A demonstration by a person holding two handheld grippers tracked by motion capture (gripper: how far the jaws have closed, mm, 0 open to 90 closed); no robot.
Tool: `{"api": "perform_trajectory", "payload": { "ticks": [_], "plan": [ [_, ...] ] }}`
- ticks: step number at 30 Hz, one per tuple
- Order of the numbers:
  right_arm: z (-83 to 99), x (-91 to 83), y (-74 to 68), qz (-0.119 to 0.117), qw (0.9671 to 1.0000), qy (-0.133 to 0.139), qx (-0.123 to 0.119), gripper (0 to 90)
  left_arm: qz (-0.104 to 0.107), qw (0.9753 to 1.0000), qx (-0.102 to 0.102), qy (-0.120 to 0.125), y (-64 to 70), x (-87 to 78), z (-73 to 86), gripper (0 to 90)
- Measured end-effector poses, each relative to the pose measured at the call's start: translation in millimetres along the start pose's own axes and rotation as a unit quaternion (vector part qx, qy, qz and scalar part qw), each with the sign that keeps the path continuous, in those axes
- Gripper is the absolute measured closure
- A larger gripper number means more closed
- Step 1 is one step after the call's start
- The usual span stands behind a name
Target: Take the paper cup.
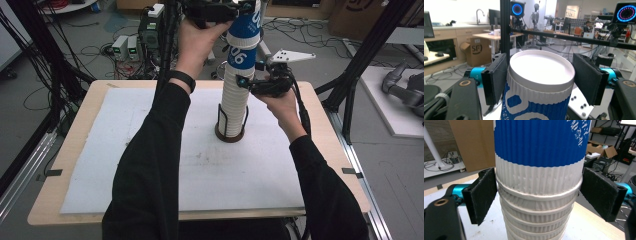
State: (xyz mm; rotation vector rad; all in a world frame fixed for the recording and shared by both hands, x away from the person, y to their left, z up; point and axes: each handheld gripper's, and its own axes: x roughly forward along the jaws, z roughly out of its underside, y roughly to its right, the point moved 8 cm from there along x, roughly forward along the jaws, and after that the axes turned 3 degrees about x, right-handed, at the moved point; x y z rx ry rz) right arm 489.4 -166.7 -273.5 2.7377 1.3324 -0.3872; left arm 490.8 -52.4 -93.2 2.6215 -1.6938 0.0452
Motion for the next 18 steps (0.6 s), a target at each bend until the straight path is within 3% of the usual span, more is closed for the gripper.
{"api": "perform_trajectory", "payload": {
  "ticks": [8,18],
  "plan": [
    [-0.2,0.5,0.6,0.002,1.0000,0.001,-0.002,14.8,-0.005,0.9998,0.012,0.014,4.0,-13.9,-15.5,30.2],
    [-0.1,0.7,0.7,0.003,1.0000,0.002,-0.002,14.8,-0.005,0.9997,0.024,0.010,13.0,-47.6,-23.1,30.2]
  ]
}}
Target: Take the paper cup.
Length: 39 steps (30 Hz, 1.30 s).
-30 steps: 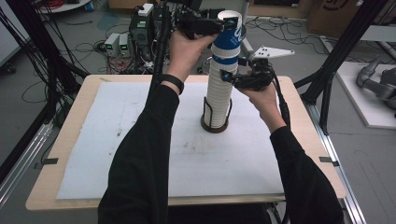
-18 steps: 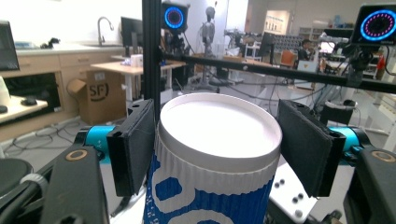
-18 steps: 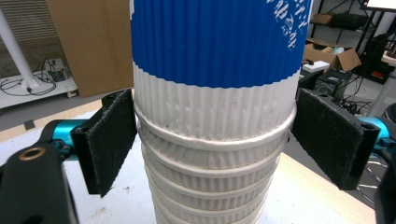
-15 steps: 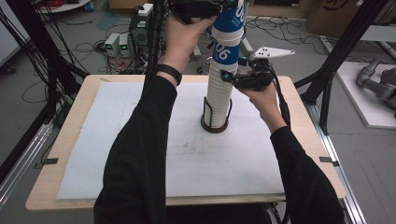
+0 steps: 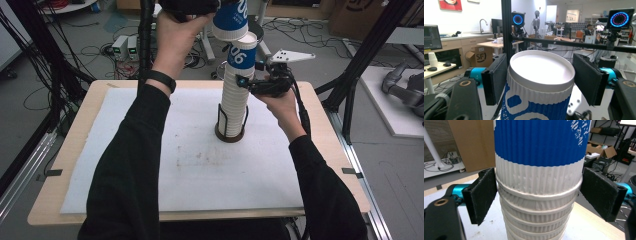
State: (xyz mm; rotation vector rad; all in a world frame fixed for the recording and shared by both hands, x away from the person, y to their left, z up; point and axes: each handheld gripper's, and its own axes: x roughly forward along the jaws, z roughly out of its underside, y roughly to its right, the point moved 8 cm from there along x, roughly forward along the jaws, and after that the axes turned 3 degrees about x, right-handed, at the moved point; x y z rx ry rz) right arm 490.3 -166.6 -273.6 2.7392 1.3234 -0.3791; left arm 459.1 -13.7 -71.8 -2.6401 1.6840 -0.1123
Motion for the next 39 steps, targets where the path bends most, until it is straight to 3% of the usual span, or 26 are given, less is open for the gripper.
{"api": "perform_trajectory", "payload": {
  "ticks": [10,20,24,39],
  "plan": [
    [0.5,-1.3,-0.3,0.002,1.0000,-0.005,-0.002,14.7,0.002,1.0000,0.003,-0.008,13.3,-37.1,11.7,30.1],
    [0.4,-2.7,-1.4,0.009,0.9999,-0.010,-0.011,15.1,0.007,0.9997,0.001,-0.023,25.5,-67.2,41.7,30.2],
    [-0.2,-3.4,-1.3,0.009,0.9999,-0.008,-0.012,15.2,0.006,0.9995,0.003,-0.032,29.3,-73.2,52.5,30.1],
    [-1.2,-8.9,-2.1,0.007,0.9999,-0.008,-0.008,15.0,0.024,0.9974,-0.019,-0.066,44.7,-84.9,108.3,30.1]
  ]
}}
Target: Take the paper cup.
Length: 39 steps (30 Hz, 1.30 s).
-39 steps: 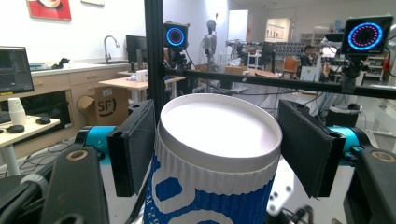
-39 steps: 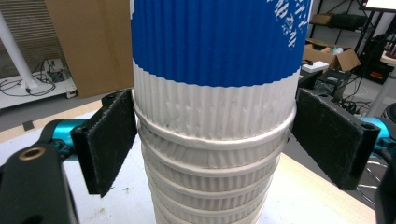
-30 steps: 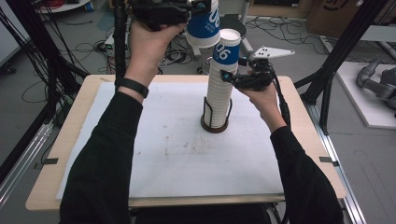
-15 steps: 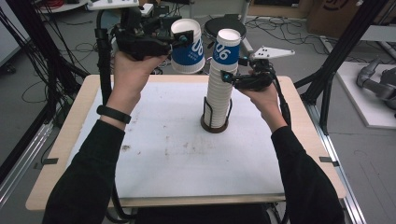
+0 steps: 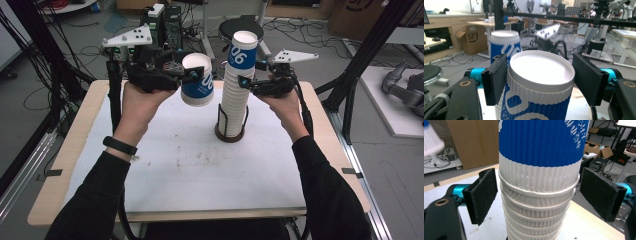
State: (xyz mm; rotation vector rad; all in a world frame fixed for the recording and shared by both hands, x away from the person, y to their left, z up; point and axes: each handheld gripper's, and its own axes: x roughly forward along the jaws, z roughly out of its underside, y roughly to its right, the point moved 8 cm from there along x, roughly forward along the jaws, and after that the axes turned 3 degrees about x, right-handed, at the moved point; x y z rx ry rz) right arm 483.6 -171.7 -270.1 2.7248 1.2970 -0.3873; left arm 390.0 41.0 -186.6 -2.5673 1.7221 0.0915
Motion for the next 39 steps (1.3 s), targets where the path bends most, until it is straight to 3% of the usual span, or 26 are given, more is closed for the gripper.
{"api": "perform_trajectory", "payload": {
  "ticks": [13,25,33,39],
  "plan": [
    [7.3,-22.1,1.1,0.005,0.9999,0.011,-0.003,15.0,0.020,0.9996,-0.016,-0.011,9.0,-0.1,39.8,30.1],
    [22.3,-51.8,-16.6,-0.011,0.9990,0.044,-0.004,15.1,0.037,0.9988,-0.027,-0.016,19.6,2.3,74.1,30.1],
    [38.5,-63.5,-25.3,-0.019,0.9984,0.052,0.007,15.1,0.038,0.9986,-0.022,-0.030,29.3,4.3,97.2,30.1],
    [53.3,-69.8,-34.0,-0.024,0.9983,0.052,0.010,15.1,0.046,0.9984,-0.022,-0.025,35.5,5.9,110.3,30.1]
  ]
}}
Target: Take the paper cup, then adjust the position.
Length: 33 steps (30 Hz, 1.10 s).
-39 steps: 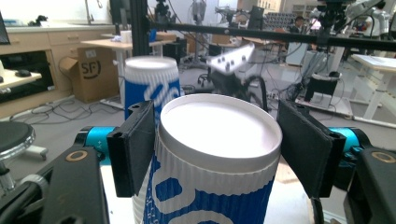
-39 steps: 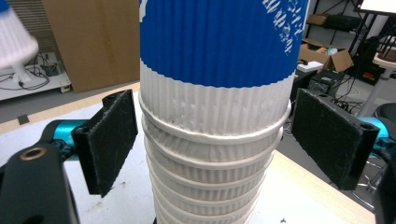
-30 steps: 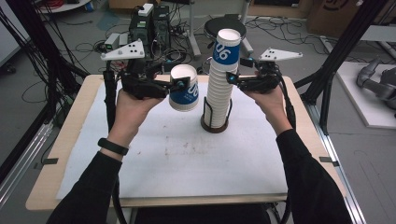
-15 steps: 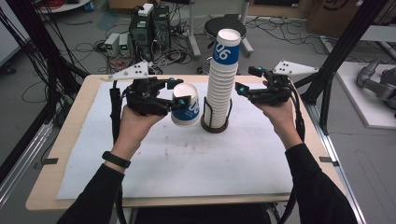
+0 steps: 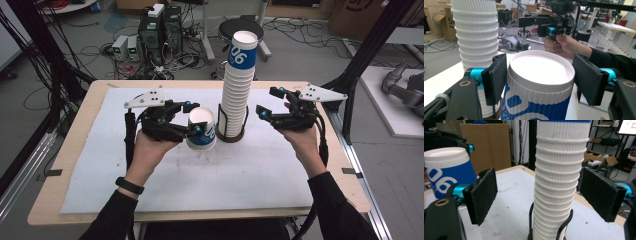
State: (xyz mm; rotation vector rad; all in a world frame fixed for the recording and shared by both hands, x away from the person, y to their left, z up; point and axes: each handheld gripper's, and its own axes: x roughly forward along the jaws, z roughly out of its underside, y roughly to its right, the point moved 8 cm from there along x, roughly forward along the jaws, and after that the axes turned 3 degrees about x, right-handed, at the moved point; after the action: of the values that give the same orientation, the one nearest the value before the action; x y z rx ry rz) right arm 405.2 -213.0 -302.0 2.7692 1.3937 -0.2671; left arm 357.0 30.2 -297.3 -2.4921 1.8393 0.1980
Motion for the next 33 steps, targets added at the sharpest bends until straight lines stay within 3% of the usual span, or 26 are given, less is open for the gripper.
{"api": "perform_trajectory", "payload": {
  "ticks": [9,18,25,33],
  "plan": [
    [27.0,-4.4,-10.9,0.001,1.0000,-0.006,0.005,15.1,0.007,1.0000,-0.006,-0.001,3.2,3.5,19.7,30.1],
    [42.6,-10.9,-16.6,-0.001,0.9998,-0.020,0.006,15.1,0.003,1.0000,-0.007,-0.006,0.4,1.1,31.8,30.1],
    [47.8,-15.1,-13.4,0.000,0.9997,-0.021,0.016,15.1,0.007,0.9999,-0.012,-0.005,-0.4,2.0,34.0,30.1],
    [47.4,-16.6,-17.9,-0.017,0.9996,-0.021,0.011,15.1,0.012,0.9998,-0.011,-0.006,2.2,3.0,32.4,30.1]
  ]
}}
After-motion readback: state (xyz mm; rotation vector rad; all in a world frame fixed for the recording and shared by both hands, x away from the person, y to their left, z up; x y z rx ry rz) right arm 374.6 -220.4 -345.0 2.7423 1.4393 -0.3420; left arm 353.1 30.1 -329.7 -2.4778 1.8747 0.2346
